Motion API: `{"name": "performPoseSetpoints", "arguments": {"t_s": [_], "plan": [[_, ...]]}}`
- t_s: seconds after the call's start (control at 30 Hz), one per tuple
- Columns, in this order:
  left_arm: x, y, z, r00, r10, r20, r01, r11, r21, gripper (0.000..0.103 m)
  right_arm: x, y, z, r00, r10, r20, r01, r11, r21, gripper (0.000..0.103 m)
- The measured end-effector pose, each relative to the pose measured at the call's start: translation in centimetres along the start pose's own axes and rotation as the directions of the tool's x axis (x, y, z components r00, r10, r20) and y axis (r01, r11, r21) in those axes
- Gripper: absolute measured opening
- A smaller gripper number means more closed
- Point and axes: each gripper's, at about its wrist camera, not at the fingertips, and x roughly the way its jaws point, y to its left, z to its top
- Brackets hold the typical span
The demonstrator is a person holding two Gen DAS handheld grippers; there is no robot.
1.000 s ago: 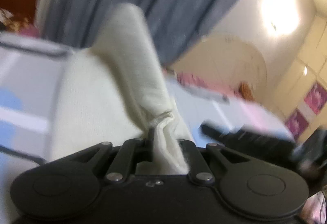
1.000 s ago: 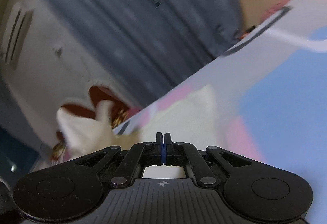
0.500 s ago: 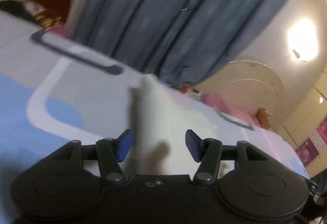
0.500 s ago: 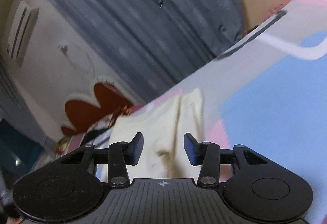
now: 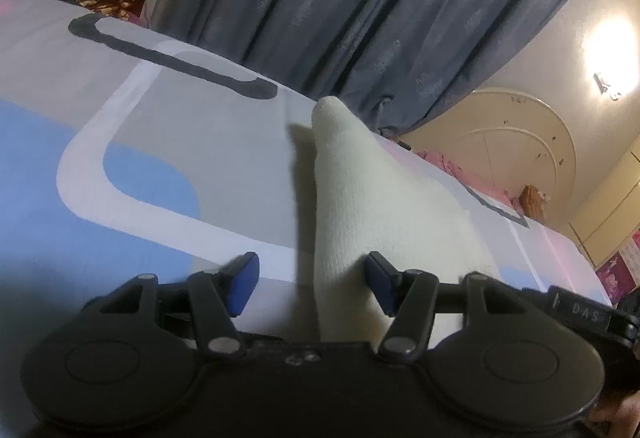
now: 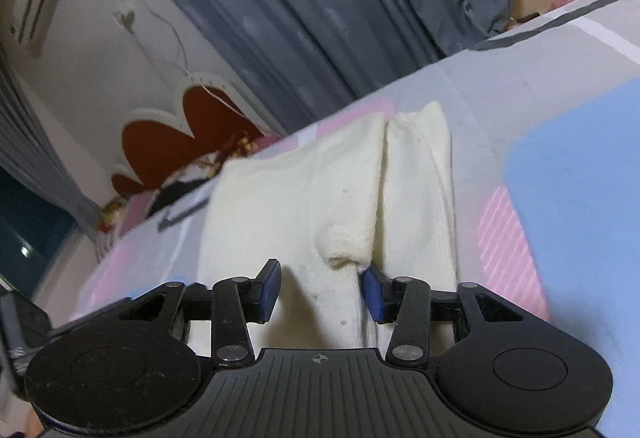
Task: Fold small clothes
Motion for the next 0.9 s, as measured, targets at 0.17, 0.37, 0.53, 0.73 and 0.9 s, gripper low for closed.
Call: {"name": "performPoseSetpoints", "arguments": {"t_s": [0.17,0.37,0.53,0.73,0.9], "plan": [[-0.8,-1.3,0.4,0.999,0.034,0.005,-0.034,0.998,0.057,0.054,0.0,2.7,-0.4,0.999,-0.046,0.016,0.047,0.989,-0.139,0.012],[-0.9,-4.7,0.8,1.0,-0.009,-0.018,0.012,0.988,0.154,0.052,-3.9,3.2,-0.1,0.994,-0.036,0.107,0.053,0.985,-0.162,0.012],[2.2,-5.7,-0.6,0.995,0.023,-0.099,-0.006,0.986,0.164,0.054,-2.3,-1.1,-1.3,0.996,-0.087,-0.008,0.087,0.995,-0.052,0.012],[0.6,-5.6,0.3,0.998,-0.005,-0.061,0.016,0.983,0.182,0.052,-3.5,-1.2,-1.2,0.996,-0.08,0.034,0.082,0.995,-0.052,0.013],[0.1,-6.8,3.6,0.994,-0.097,0.048,0.086,0.975,0.205,0.052,-5.8,1.1,0.7,0.965,-0.15,0.213,0.183,0.972,-0.147,0.039]]}}
